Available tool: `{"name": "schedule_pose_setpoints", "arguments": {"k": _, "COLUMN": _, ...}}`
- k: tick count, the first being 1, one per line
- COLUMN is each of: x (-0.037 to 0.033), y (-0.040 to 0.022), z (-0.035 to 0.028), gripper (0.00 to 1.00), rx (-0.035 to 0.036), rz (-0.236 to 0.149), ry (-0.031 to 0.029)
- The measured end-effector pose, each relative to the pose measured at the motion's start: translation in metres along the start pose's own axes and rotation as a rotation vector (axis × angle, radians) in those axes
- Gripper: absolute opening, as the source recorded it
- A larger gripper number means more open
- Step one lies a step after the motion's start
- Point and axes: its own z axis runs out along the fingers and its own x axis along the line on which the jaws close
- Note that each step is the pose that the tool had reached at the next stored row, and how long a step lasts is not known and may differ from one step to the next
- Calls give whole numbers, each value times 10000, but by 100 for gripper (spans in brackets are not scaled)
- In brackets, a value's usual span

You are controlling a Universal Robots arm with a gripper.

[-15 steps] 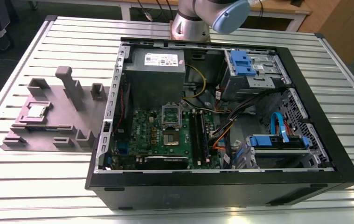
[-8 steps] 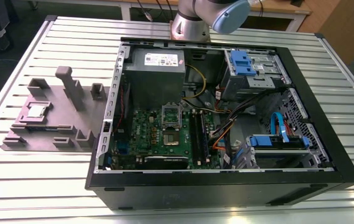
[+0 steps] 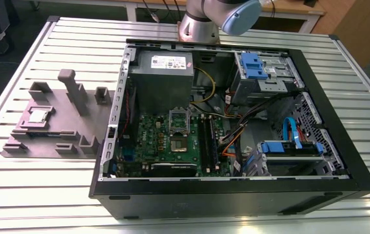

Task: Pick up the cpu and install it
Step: 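Pick up the cpu and move it towards the insertion slot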

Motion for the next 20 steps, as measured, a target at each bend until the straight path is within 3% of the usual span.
{"name": "schedule_pose_setpoints", "arguments": {"k": 20, "x": 0, "y": -13, "z": 39, "gripper": 53, "rx": -17, "rz": -88, "ry": 1}}
